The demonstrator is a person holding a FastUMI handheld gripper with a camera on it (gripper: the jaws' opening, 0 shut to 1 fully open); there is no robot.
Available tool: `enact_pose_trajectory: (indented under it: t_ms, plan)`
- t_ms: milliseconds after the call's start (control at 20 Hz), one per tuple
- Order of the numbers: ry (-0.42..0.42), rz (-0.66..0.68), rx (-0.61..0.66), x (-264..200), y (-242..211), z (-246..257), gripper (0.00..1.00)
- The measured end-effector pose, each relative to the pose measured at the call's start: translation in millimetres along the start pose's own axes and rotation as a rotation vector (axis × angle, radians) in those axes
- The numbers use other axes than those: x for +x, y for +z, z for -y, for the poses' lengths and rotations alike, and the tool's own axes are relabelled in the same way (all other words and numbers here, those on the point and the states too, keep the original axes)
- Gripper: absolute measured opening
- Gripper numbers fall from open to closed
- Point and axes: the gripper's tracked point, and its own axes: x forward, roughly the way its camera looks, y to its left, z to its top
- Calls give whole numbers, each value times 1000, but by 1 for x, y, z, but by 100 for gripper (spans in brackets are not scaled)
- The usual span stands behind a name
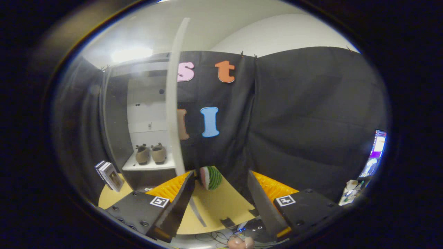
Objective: Open the shoe cabinet door, grab the shoes and put them into the shoe cabinet, then close the shoe cabinet door.
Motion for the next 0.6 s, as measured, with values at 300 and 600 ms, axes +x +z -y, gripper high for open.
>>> enact_pose_trajectory:
  t_ms: [300, 600]
  plan:
    - [147, 21, -15, 108, 7, 11, 96]
    - [292, 18, -2, 168, 3, -22, 96]
